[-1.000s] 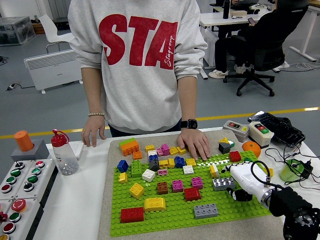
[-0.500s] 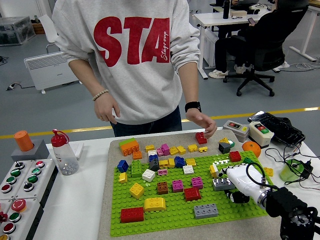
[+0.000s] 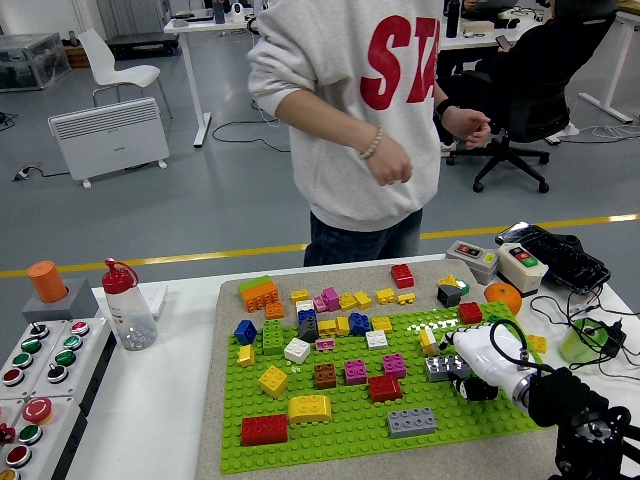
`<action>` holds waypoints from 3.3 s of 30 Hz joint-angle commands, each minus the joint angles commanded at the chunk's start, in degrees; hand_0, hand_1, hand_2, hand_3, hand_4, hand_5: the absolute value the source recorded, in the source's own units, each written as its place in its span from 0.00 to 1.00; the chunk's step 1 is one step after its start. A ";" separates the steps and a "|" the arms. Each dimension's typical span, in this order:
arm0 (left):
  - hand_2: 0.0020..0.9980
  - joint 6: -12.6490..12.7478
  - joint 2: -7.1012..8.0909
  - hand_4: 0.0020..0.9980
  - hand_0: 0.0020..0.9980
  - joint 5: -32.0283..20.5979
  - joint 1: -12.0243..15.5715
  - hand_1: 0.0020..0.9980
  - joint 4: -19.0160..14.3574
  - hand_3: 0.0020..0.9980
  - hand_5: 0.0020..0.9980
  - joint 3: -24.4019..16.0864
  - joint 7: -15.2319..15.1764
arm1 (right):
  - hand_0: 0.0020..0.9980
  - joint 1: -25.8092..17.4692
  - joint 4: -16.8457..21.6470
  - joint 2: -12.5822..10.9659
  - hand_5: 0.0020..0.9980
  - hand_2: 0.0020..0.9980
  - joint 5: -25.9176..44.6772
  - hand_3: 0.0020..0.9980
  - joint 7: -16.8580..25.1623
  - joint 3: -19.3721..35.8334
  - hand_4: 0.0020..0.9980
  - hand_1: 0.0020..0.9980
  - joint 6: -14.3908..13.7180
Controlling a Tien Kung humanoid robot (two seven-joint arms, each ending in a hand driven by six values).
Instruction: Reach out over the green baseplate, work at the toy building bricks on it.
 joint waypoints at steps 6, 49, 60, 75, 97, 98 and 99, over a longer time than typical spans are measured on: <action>0.67 0.01 0.05 0.29 0.66 -0.07 -0.16 0.69 0.00 0.58 1.00 0.01 -0.02 | 0.71 0.63 -0.49 0.05 0.24 0.75 0.26 0.71 -0.07 -0.30 0.60 0.74 0.82; 0.67 -0.03 0.05 0.29 0.65 0.00 -0.24 0.69 0.00 0.58 1.00 -0.17 0.12 | 0.60 1.67 -0.65 -0.37 0.24 0.66 1.61 0.56 0.70 -3.38 0.52 0.68 0.31; 0.67 -0.02 0.01 0.29 0.65 0.15 0.14 0.69 0.00 0.58 1.00 -0.22 0.21 | 0.60 0.57 3.26 -1.81 0.24 0.66 1.39 0.56 0.64 -1.92 0.51 0.67 -0.31; 0.67 0.03 0.00 0.29 0.65 0.18 0.59 0.69 0.00 0.58 1.00 -0.14 0.19 | 0.60 -4.13 14.77 -4.67 0.21 0.66 4.65 0.56 0.78 2.99 0.47 0.67 -2.23; 0.67 0.10 0.10 0.29 0.66 -0.42 0.27 0.69 0.00 0.58 1.00 0.08 0.00 | 0.61 -9.70 23.77 -6.37 0.19 0.67 9.44 0.56 1.08 0.40 0.45 0.68 -3.15; 0.67 0.10 0.11 0.29 0.66 -0.43 0.26 0.69 0.00 0.58 1.00 0.09 -0.01 | 0.61 -9.75 23.60 -6.35 0.19 0.67 9.58 0.56 1.20 0.29 0.45 0.68 -3.12; 0.67 0.09 0.11 0.29 0.66 -0.43 0.23 0.69 0.00 0.58 1.00 0.10 -0.01 | 0.61 -9.77 23.44 -6.34 0.19 0.67 9.65 0.56 1.27 0.18 0.45 0.68 -3.05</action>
